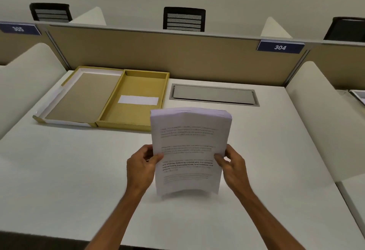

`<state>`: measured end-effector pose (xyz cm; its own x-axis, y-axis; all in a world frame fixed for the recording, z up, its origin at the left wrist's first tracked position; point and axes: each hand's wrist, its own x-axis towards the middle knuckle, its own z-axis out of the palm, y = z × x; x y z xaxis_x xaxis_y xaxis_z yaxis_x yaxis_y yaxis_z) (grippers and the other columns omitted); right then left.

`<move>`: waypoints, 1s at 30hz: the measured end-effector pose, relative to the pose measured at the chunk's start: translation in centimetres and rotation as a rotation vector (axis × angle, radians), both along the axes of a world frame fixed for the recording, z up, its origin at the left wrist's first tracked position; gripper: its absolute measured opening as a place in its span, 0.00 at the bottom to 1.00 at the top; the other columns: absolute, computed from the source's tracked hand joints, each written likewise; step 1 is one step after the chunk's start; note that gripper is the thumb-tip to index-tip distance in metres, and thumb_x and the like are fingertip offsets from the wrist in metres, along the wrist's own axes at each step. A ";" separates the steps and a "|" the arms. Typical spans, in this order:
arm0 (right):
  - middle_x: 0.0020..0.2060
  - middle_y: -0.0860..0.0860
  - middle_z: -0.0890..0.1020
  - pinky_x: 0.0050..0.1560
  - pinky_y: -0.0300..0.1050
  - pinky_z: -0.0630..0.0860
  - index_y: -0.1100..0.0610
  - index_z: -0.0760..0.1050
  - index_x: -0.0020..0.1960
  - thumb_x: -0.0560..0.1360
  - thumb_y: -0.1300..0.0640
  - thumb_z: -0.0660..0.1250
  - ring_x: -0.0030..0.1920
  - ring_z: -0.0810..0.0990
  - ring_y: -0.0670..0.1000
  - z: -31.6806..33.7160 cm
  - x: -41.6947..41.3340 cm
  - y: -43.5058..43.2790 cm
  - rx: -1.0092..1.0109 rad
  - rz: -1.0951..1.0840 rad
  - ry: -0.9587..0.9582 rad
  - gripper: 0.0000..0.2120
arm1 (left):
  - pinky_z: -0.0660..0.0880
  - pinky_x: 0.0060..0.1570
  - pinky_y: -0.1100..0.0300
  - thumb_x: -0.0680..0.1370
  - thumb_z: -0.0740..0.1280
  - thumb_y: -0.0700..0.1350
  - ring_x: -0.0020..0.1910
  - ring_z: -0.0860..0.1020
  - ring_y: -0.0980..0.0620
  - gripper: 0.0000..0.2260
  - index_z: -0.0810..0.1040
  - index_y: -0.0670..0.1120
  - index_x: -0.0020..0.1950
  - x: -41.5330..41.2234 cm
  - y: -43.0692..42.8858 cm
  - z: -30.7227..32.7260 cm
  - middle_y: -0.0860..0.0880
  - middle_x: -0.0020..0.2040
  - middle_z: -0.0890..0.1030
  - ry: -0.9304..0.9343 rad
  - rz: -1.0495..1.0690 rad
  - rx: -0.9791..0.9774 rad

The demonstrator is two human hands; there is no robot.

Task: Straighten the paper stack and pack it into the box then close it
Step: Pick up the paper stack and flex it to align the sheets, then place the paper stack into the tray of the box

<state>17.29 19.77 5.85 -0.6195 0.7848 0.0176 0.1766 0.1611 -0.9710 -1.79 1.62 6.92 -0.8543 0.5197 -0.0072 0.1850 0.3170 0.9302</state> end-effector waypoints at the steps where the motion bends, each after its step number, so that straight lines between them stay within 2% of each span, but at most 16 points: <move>1: 0.45 0.43 0.85 0.40 0.30 0.78 0.53 0.78 0.56 0.79 0.59 0.66 0.44 0.83 0.39 0.1 -0.4 0.4 0.005 0.019 -0.018 0.07 | 0.76 0.38 0.75 0.74 0.75 0.40 0.42 0.83 0.65 0.09 0.83 0.49 0.52 -0.4 0.2 0.4 0.61 0.42 0.85 -0.012 -0.002 -0.007; 3: 0.49 0.47 0.84 0.39 0.31 0.80 0.55 0.77 0.58 0.81 0.60 0.66 0.45 0.84 0.39 0.4 -1.1 1.0 0.021 0.061 -0.047 0.07 | 0.79 0.38 0.72 0.74 0.75 0.42 0.42 0.84 0.62 0.10 0.82 0.47 0.55 -1.2 0.3 0.9 0.56 0.46 0.86 -0.048 0.002 -0.010; 5: 0.52 0.51 0.84 0.41 0.34 0.82 0.58 0.77 0.60 0.81 0.60 0.66 0.46 0.85 0.41 0.5 -2.1 1.3 0.002 0.088 -0.058 0.08 | 0.79 0.37 0.71 0.74 0.75 0.43 0.41 0.85 0.62 0.11 0.82 0.47 0.55 -2.0 0.2 1.2 0.55 0.46 0.85 -0.078 0.023 -0.008; 7: 0.53 0.53 0.85 0.45 0.42 0.85 0.60 0.77 0.61 0.81 0.61 0.66 0.47 0.87 0.47 0.6 -3.1 1.3 -0.043 0.099 -0.067 0.10 | 0.79 0.35 0.70 0.74 0.75 0.44 0.40 0.84 0.63 0.11 0.81 0.49 0.55 -2.7 -0.1 1.2 0.56 0.45 0.85 -0.109 0.040 -0.011; 10: 0.55 0.55 0.85 0.52 0.57 0.85 0.61 0.78 0.61 0.81 0.62 0.67 0.50 0.87 0.55 0.4 -5.0 0.7 -0.134 0.090 -0.090 0.10 | 0.84 0.40 0.60 0.75 0.75 0.46 0.40 0.86 0.58 0.09 0.81 0.50 0.54 -4.3 -1.0 0.6 0.53 0.45 0.86 -0.179 0.069 -0.024; 12: 0.55 0.56 0.86 0.53 0.60 0.84 0.61 0.79 0.61 0.80 0.62 0.67 0.50 0.87 0.57 0.0 -6.5 0.0 -0.176 0.071 -0.109 0.10 | 0.84 0.44 0.54 0.75 0.74 0.47 0.41 0.86 0.54 0.09 0.82 0.49 0.54 -5.7 -1.7 0.1 0.51 0.47 0.87 -0.223 0.076 -0.035; 20: 0.55 0.56 0.87 0.55 0.61 0.83 0.61 0.80 0.62 0.79 0.64 0.69 0.51 0.87 0.58 -1.7 -14.7 -3.7 -0.285 -0.023 -0.157 0.12 | 0.83 0.48 0.50 0.73 0.77 0.45 0.44 0.87 0.49 0.12 0.84 0.44 0.54 -15.1 -4.6 -1.1 0.47 0.45 0.88 -0.323 0.069 -0.091; 30: 0.51 0.56 0.88 0.54 0.58 0.84 0.62 0.82 0.59 0.77 0.64 0.72 0.48 0.88 0.57 0.1 -27.3 -4.0 -0.327 -0.179 -0.155 0.11 | 0.83 0.38 0.58 0.71 0.78 0.44 0.41 0.87 0.51 0.12 0.84 0.42 0.53 -29.9 -2.8 1.1 0.49 0.44 0.88 -0.348 -0.088 -0.104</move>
